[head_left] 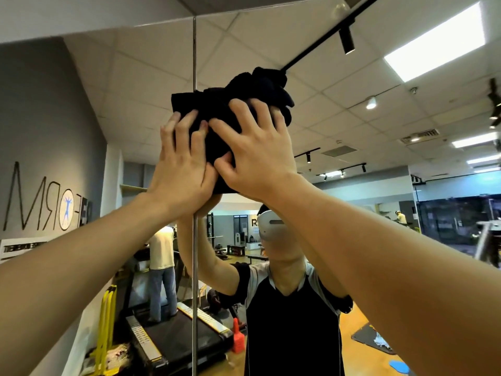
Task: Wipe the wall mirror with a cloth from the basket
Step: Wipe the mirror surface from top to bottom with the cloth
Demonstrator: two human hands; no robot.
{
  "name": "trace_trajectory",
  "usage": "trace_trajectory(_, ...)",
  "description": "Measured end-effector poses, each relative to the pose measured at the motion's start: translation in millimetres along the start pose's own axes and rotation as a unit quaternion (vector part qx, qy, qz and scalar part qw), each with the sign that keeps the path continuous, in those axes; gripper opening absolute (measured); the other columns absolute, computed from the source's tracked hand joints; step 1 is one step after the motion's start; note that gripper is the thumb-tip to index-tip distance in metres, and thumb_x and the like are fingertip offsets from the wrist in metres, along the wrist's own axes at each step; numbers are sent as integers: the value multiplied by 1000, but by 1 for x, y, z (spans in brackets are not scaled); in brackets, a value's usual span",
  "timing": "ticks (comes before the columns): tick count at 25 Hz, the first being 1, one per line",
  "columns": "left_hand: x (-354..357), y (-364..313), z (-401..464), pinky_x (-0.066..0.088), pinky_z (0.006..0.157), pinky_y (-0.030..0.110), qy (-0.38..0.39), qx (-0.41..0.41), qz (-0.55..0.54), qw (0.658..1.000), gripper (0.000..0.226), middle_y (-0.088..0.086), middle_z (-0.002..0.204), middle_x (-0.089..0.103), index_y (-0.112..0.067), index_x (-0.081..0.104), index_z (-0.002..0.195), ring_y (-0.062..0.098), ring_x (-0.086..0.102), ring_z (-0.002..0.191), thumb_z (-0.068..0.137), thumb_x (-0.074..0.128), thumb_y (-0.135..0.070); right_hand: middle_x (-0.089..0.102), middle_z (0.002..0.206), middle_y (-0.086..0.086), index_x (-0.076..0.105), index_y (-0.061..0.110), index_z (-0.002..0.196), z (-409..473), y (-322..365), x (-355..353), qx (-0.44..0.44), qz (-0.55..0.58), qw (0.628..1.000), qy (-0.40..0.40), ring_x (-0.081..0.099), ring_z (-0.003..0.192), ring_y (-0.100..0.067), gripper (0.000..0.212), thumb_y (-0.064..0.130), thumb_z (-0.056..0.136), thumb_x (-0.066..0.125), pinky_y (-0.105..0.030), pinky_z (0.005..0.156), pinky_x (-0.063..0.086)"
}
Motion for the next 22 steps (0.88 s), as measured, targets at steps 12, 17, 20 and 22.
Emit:
trace_trajectory(12, 8, -54, 12, 27, 118, 59, -2, -12, -10, 1000, 68, 24, 158, 23, 3, 32, 148, 44, 16, 147, 94, 36, -38, 55, 140, -9, 65, 27, 130, -19, -49, -17, -5, 2, 1000, -12, 47, 131, -38, 54, 43, 82, 48, -55, 108, 36)
trace_trajectory(17, 14, -88, 23, 26, 116, 65, 0, 0, -10, 1000, 68, 27, 156, 25, 6, 32, 147, 48, 17, 146, 92, 36, -35, 58, 138, -9, 67, 26, 129, -32, -78, -31, -1, 3, 1000, -30, 49, 130, -37, 52, 40, 81, 51, -54, 107, 37)
trace_trajectory(20, 18, -111, 29, 24, 115, 67, 6, 9, -6, 1000, 68, 28, 155, 25, 7, 32, 146, 49, 17, 145, 91, 36, -34, 59, 137, -10, 68, 25, 128, -41, -99, -39, 3, -1, 999, -39, 50, 129, -38, 52, 38, 79, 54, -54, 106, 38)
trace_trajectory(22, 20, -126, 32, 24, 114, 67, 8, 12, -1, 1000, 68, 28, 155, 25, 7, 32, 147, 49, 17, 145, 92, 37, -33, 59, 137, -10, 68, 26, 128, -47, -112, -45, 5, -5, 999, -40, 50, 129, -38, 52, 38, 79, 55, -53, 105, 39)
Point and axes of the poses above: each hand's wrist, its own z-axis towards the middle knuckle, its own x-axis out of the palm, y = z × x, the point moved 6 cm from there along z, towards the middle knuckle
